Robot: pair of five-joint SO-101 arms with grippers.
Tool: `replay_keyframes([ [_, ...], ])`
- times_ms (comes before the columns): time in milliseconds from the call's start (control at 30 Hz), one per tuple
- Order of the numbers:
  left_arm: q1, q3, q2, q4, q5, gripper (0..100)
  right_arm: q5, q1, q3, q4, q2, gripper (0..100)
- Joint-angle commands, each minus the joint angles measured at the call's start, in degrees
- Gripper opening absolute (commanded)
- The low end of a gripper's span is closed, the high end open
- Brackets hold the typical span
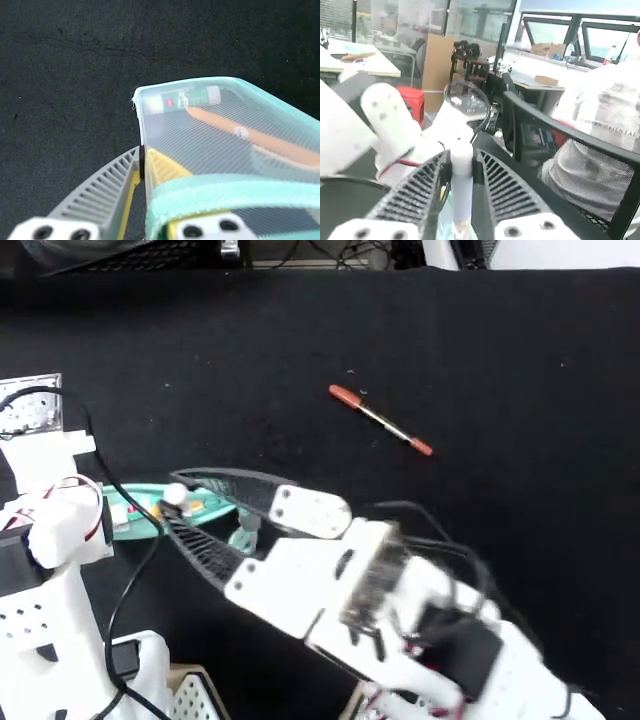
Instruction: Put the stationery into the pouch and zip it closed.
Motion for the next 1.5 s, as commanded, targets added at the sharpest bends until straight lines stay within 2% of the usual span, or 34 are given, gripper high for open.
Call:
replay_keyframes([
  [0,0.92,0.04,0.70,-1.14,-0.26,3,-0.53,-0.70,6.29,-11.16,0.40,1.2],
  [100,0.92,0.04,0.70,-1.14,-0.26,3,-0.18,-0.62,13.05,-15.30,0.48,1.2],
  [233,0.92,0.04,0.70,-1.14,-0.26,3,-0.18,-0.62,20.79,-15.56,0.31,1.5],
  [367,0.92,0.04,0.79,-1.23,-0.26,3,-0.18,-0.53,20.62,-13.45,0.48,2.3],
  [433,0.92,0.04,0.79,-1.23,-0.26,3,-0.53,-0.79,16.04,-7.03,0.57,8.0],
  [567,0.92,0.04,0.79,-1.23,-0.26,3,-0.62,-0.62,3.74,10.37,0.57,25.9],
  [700,0.92,0.04,0.79,-1.23,-0.26,3,-0.62,1.93,-8.75,22.24,0.13,24.5],
  [767,0.92,0.04,0.79,-1.23,-0.26,3,-0.62,6.07,-14.11,25.14,0.04,21.7],
  [833,0.92,0.04,0.79,-1.23,-0.26,3,-0.26,13.36,-17.54,27.34,0.13,19.0],
  [967,0.92,0.04,0.79,-1.23,-0.26,3,-0.09,36.22,-15.52,32.26,1.98,12.9],
  [1100,0.92,0.04,0.79,-1.23,-0.26,3,0.62,53.89,-2.95,22.68,11.74,11.3],
  [1200,0.92,0.04,0.79,-1.23,-0.35,3,7.12,57.76,3.82,12.57,23.16,12.9],
  [1267,0.92,0.04,0.79,-1.23,-0.35,3,10.90,58.37,4.35,9.32,30.90,18.3],
  [1367,0.92,0.04,0.79,-1.23,-0.35,3,15.74,58.46,2.24,7.30,41.80,27.6],
  [1467,0.92,0.04,0.79,-1.23,-0.35,3,18.90,58.55,-1.71,7.38,51.65,29.9],
])
